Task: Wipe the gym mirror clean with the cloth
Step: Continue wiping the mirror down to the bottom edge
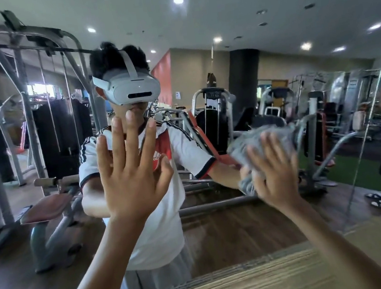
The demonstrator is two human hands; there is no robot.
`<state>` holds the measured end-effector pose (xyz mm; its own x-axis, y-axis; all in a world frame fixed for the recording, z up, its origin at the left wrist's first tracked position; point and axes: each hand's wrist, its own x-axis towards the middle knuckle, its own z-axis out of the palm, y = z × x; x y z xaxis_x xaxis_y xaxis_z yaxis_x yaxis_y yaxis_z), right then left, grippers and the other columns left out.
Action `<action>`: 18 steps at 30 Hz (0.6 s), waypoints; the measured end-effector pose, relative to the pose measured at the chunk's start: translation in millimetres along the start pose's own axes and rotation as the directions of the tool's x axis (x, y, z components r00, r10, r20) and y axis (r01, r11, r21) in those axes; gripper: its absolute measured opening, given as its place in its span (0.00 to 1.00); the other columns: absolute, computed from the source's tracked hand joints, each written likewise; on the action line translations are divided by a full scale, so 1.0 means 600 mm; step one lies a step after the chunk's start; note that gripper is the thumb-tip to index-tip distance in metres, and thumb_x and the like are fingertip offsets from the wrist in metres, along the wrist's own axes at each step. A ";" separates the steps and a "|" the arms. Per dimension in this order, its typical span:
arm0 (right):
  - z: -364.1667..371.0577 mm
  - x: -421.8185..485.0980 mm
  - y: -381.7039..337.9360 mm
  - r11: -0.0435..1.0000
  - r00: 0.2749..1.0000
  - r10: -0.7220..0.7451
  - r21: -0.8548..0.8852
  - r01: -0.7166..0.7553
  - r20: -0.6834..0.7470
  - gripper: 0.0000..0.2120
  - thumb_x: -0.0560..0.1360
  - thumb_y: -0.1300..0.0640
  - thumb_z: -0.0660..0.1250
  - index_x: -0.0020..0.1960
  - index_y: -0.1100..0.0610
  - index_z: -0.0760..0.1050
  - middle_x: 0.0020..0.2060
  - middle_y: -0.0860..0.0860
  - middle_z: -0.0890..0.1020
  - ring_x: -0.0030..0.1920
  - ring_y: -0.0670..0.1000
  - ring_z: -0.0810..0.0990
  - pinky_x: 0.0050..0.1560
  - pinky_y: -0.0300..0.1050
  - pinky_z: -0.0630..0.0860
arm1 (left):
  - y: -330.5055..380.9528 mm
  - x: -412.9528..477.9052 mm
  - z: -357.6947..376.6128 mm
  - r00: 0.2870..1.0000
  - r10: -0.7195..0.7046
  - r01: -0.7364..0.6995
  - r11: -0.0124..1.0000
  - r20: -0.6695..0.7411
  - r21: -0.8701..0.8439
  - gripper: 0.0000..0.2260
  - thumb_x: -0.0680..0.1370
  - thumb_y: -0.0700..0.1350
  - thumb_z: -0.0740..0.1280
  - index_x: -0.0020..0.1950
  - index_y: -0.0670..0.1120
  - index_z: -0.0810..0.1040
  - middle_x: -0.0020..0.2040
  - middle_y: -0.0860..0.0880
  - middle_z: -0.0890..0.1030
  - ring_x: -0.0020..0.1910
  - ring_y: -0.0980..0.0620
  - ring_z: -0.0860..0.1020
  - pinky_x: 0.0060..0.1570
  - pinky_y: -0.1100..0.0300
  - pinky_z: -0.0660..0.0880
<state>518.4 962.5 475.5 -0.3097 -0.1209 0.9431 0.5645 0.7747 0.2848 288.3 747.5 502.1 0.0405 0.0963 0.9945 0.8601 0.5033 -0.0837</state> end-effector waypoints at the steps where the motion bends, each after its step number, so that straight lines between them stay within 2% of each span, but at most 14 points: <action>1: -0.003 0.032 0.005 0.989 0.988 0.145 -0.010 -0.145 -0.050 0.24 0.84 0.50 0.48 0.80 0.51 0.55 0.79 0.54 0.57 0.79 0.52 0.52 0.75 0.65 0.55 | -0.001 0.000 0.001 1.000 0.005 -0.005 1.000 0.003 0.001 0.29 0.82 0.54 0.58 0.81 0.47 0.59 0.80 0.39 0.59 0.80 0.39 0.57 0.77 0.39 0.53; 3: -0.001 0.089 -0.013 0.930 0.921 0.366 0.016 -0.368 -0.132 0.25 0.84 0.50 0.49 0.79 0.55 0.58 0.78 0.57 0.60 0.79 0.54 0.53 0.78 0.57 0.48 | -0.005 0.000 0.000 1.000 0.020 -0.020 1.000 -0.003 0.000 0.28 0.82 0.54 0.58 0.81 0.46 0.61 0.80 0.39 0.60 0.79 0.39 0.58 0.77 0.39 0.54; 5: 0.007 0.103 -0.059 0.903 0.888 0.429 0.062 -0.425 -0.166 0.26 0.83 0.50 0.51 0.79 0.54 0.56 0.79 0.55 0.58 0.79 0.55 0.54 0.78 0.52 0.41 | -0.008 -0.001 0.001 0.999 0.031 -0.031 0.999 -0.018 -0.004 0.28 0.82 0.54 0.58 0.80 0.46 0.62 0.79 0.39 0.61 0.79 0.39 0.58 0.77 0.39 0.55; 6: 0.014 0.085 -0.083 0.921 0.909 0.389 0.069 -0.383 -0.149 0.26 0.83 0.50 0.50 0.79 0.53 0.54 0.79 0.53 0.55 0.79 0.54 0.54 0.78 0.53 0.41 | -0.010 -0.001 0.001 0.999 0.036 -0.036 0.999 -0.025 -0.007 0.28 0.82 0.54 0.59 0.80 0.46 0.62 0.79 0.39 0.61 0.79 0.39 0.59 0.77 0.39 0.55; 8: 0.025 0.001 -0.115 0.979 0.979 0.199 0.055 -0.197 -0.034 0.26 0.83 0.50 0.49 0.80 0.49 0.52 0.80 0.51 0.52 0.79 0.54 0.54 0.78 0.59 0.45 | -0.012 -0.001 0.001 0.999 0.046 -0.046 0.999 -0.026 -0.013 0.28 0.81 0.53 0.61 0.80 0.46 0.63 0.79 0.39 0.62 0.79 0.39 0.59 0.77 0.39 0.55; 10: 0.026 -0.092 -0.104 0.999 0.998 0.011 0.040 -0.014 0.063 0.26 0.83 0.50 0.48 0.81 0.46 0.52 0.81 0.49 0.53 0.79 0.52 0.56 0.76 0.62 0.52 | -0.013 0.001 0.001 0.999 0.046 -0.047 0.999 -0.027 -0.004 0.28 0.81 0.53 0.62 0.80 0.45 0.63 0.79 0.39 0.62 0.79 0.38 0.59 0.77 0.39 0.55; 11: 0.024 -0.119 -0.083 0.999 0.997 -0.012 0.044 0.008 0.074 0.26 0.83 0.49 0.47 0.81 0.45 0.52 0.81 0.48 0.54 0.79 0.51 0.56 0.76 0.62 0.52 | -0.011 0.001 0.001 0.999 0.041 -0.041 0.999 -0.029 -0.001 0.28 0.80 0.52 0.62 0.80 0.45 0.63 0.79 0.39 0.62 0.79 0.38 0.60 0.77 0.39 0.55; 12: 0.021 -0.128 -0.063 0.999 0.998 0.019 0.047 -0.022 0.060 0.26 0.83 0.49 0.47 0.81 0.45 0.52 0.81 0.48 0.54 0.79 0.51 0.55 0.76 0.63 0.52 | -0.008 0.001 0.001 0.999 0.031 -0.031 1.000 -0.031 0.000 0.28 0.80 0.52 0.62 0.80 0.45 0.63 0.79 0.38 0.62 0.79 0.38 0.60 0.77 0.39 0.56; 14: 0.016 -0.097 -0.036 0.979 0.980 0.196 0.057 -0.195 -0.018 0.25 0.84 0.48 0.46 0.81 0.47 0.53 0.80 0.48 0.53 0.80 0.52 0.53 0.74 0.68 0.55 | -0.004 0.000 0.002 0.999 0.017 -0.017 1.000 -0.037 0.006 0.28 0.81 0.52 0.61 0.80 0.46 0.63 0.79 0.39 0.62 0.79 0.38 0.60 0.76 0.38 0.56; 16: 0.011 -0.028 -0.035 0.907 0.902 0.420 0.074 -0.414 -0.104 0.25 0.84 0.49 0.47 0.80 0.51 0.57 0.79 0.51 0.55 0.79 0.54 0.54 0.72 0.69 0.59 | -0.005 0.000 0.004 0.999 0.014 -0.014 1.000 -0.033 0.016 0.28 0.81 0.53 0.61 0.80 0.46 0.63 0.79 0.39 0.62 0.79 0.39 0.60 0.76 0.38 0.57; 18: 0.013 0.020 -0.066 0.855 0.843 0.519 0.111 -0.507 -0.145 0.25 0.84 0.49 0.48 0.79 0.55 0.57 0.78 0.53 0.56 0.79 0.56 0.56 0.73 0.67 0.57 | -0.007 -0.001 0.004 0.999 0.018 -0.018 1.000 -0.034 0.007 0.28 0.81 0.53 0.61 0.80 0.46 0.63 0.79 0.38 0.63 0.79 0.39 0.60 0.76 0.38 0.57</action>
<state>486.4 935.5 474.3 0.1426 0.2102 0.9672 0.5548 0.7923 -0.2540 283.6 747.2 501.7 0.0735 0.0758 0.9944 0.8556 0.5075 -0.1019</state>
